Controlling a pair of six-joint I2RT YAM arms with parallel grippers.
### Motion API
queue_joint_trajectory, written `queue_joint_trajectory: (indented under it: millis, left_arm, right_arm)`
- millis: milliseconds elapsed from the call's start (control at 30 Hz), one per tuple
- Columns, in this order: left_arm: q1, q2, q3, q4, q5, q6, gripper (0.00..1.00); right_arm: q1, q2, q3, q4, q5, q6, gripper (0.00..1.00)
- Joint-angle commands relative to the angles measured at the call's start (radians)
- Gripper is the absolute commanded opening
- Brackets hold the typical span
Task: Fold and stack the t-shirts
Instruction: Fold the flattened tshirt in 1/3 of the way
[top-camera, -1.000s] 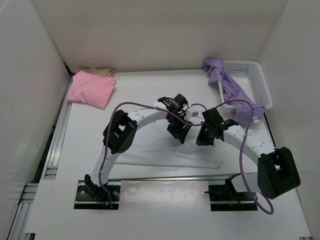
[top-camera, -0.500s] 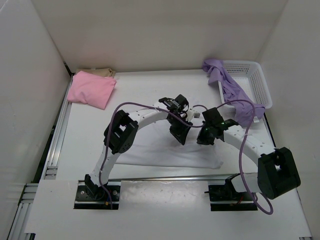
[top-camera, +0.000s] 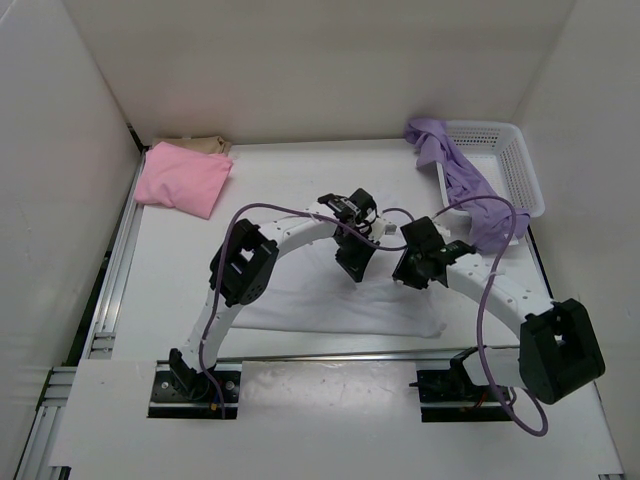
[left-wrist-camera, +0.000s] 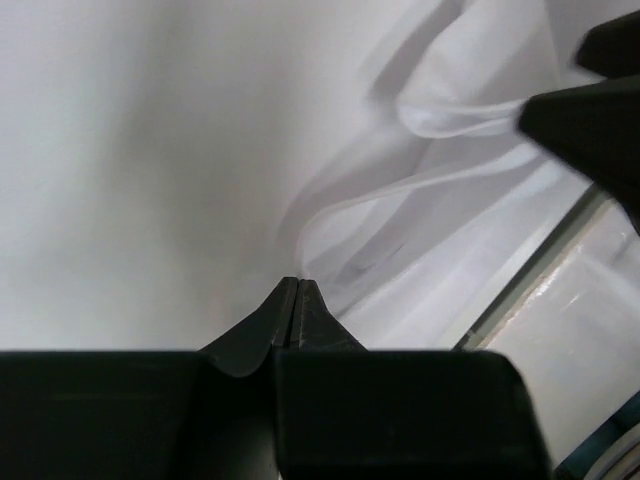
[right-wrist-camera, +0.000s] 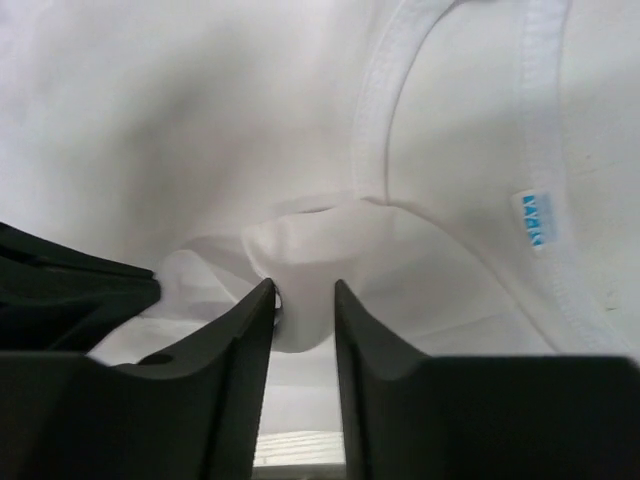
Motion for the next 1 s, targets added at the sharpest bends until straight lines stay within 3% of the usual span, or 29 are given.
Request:
queue_joint_trajectory:
  millis: [0, 33, 200, 433, 767, 867, 900, 967]
  left_arm:
    - [0.005, -0.062, -0.002, -0.020, -0.049, 0.008, 0.11]
    - [0.005, -0.052, -0.002, -0.020, -0.049, 0.008, 0.11]
    - [0.005, -0.032, 0.016, -0.039, -0.085, 0.008, 0.11]
    - [0.005, -0.022, 0.006, -0.048, -0.093, 0.008, 0.11]
    - [-0.004, -0.012, 0.029, -0.057, -0.083, 0.008, 0.16]
    - [-0.004, -0.002, 0.041, -0.066, -0.114, 0.008, 0.21]
    - [-0.004, -0.002, 0.050, -0.066, -0.129, 0.008, 0.25]
    - [-0.004, -0.015, 0.050, -0.066, -0.197, 0.008, 0.28]
  right_arm:
    - [-0.018, -0.040, -0.024, -0.009, 0.086, 0.016, 0.39]
    - [-0.038, -0.055, -0.037, 0.005, 0.086, 0.016, 0.44]
    - [-0.101, -0.039, -0.048, 0.051, 0.052, -0.096, 0.43]
    - [-0.171, 0.080, -0.018, 0.117, -0.133, -0.278, 0.41]
    - [-0.171, 0.144, 0.001, 0.150, -0.204, -0.228, 0.48]
    - [-0.171, 0.153, 0.001, 0.140, -0.187, -0.200, 0.27]
    - [-0.171, 0.153, 0.001, 0.129, -0.146, -0.180, 0.13]
    - [-0.180, 0.118, 0.001, 0.088, -0.085, -0.139, 0.05]
